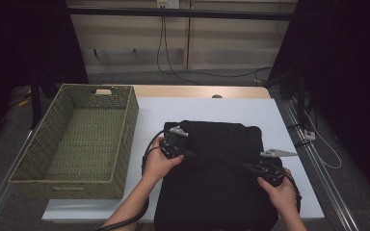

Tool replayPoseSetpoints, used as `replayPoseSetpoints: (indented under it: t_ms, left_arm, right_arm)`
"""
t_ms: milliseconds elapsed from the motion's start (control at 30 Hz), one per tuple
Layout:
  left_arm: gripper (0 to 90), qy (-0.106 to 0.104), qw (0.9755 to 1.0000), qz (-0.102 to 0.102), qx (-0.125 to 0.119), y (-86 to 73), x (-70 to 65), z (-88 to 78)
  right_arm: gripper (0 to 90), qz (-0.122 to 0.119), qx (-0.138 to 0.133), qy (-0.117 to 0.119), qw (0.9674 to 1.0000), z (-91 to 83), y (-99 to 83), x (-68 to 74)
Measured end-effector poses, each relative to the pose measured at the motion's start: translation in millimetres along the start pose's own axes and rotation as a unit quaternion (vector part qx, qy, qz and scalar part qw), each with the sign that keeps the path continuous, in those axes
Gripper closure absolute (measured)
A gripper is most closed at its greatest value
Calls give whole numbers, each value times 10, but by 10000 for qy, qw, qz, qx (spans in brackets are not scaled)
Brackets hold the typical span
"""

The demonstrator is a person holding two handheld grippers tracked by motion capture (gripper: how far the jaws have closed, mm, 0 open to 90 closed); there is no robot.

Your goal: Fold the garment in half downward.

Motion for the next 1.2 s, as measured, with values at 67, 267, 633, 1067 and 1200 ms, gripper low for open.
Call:
replayPoseSetpoints:
  t_ms: [67,267,633,1067,1200]
  left_arm:
    - [843,-67,9999,-44,-132,31,-25,-50]
    - [842,-237,9985,-41,-486,114,-117,-192]
    - [842,-395,9977,-33,-541,11,-214,-329]
    - [843,-444,9980,-19,-445,-74,-265,-296]
    - [845,-478,9979,37,-439,-64,-303,-311]
  right_arm:
    - [860,213,-260,141,9993,-77,81,-1]
    - [863,442,-684,304,9962,-258,196,5]
    - [861,208,-606,265,9976,-328,74,102]
    - [861,220,-686,262,9971,-392,56,112]
    - [861,199,-723,282,9968,-426,71,118]
Point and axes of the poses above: each handheld gripper's, and its own axes: z roughly forward along the jaws, y roughly out of its top, x roughly to its left, the point moved 10 cm from there along z, roughly forward along the jaws, and after that the axes turned 3 degrees about -z, right-handed, at the moved point
